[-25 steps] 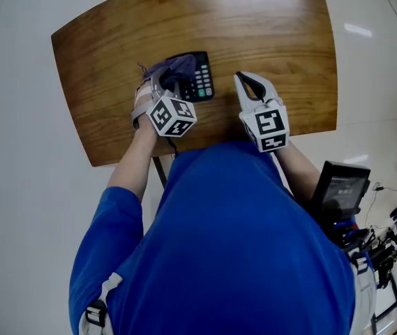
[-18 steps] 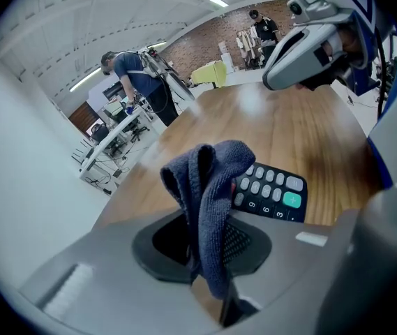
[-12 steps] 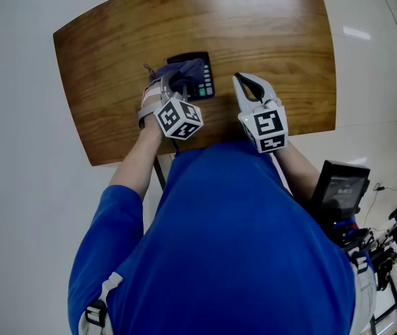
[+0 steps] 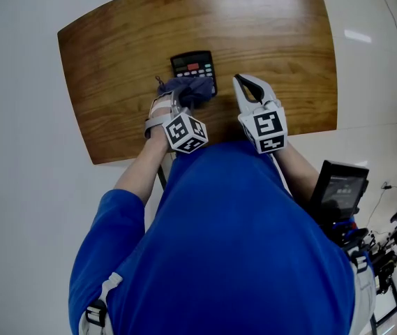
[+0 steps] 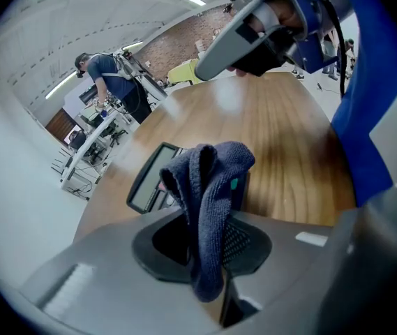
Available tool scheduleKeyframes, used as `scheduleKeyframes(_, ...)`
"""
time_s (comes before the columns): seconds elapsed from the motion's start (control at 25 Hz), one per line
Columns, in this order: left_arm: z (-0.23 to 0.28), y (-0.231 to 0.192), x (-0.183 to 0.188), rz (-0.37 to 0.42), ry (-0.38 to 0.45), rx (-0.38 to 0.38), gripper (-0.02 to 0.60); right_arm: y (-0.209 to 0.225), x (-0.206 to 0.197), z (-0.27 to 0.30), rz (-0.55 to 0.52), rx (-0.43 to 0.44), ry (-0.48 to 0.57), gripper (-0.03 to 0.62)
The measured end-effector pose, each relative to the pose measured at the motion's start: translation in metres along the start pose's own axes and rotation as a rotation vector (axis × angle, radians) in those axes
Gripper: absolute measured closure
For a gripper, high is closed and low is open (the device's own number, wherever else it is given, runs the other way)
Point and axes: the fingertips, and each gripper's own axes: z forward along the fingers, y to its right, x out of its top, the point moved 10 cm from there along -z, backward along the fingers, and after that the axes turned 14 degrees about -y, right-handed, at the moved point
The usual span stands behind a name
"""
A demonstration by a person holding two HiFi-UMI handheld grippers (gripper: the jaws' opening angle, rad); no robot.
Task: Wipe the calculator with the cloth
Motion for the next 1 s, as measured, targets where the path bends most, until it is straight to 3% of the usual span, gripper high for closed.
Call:
scheduleKeyframes(0.28, -0.002, 0.010, -0.007, 0.017, -0.012, -0.029, 0.518, -0.005, 0.000, 0.002, 0.000, 0.014, -0.003, 0.592)
scheduleKeyframes(0.72, 0.021, -0.053, 0.027, -0.027, 0.033, 0.070, 0.518, 0.001, -0.006, 0.001, 0.024, -0.018, -0.029, 0.592)
scheduleKeyframes(1.0, 0.036, -0.048, 0.029, -0.007, -0.002, 0.041, 0.518, 0.000, -0.011, 0.000, 0.025, -0.018, -0.038, 0.592)
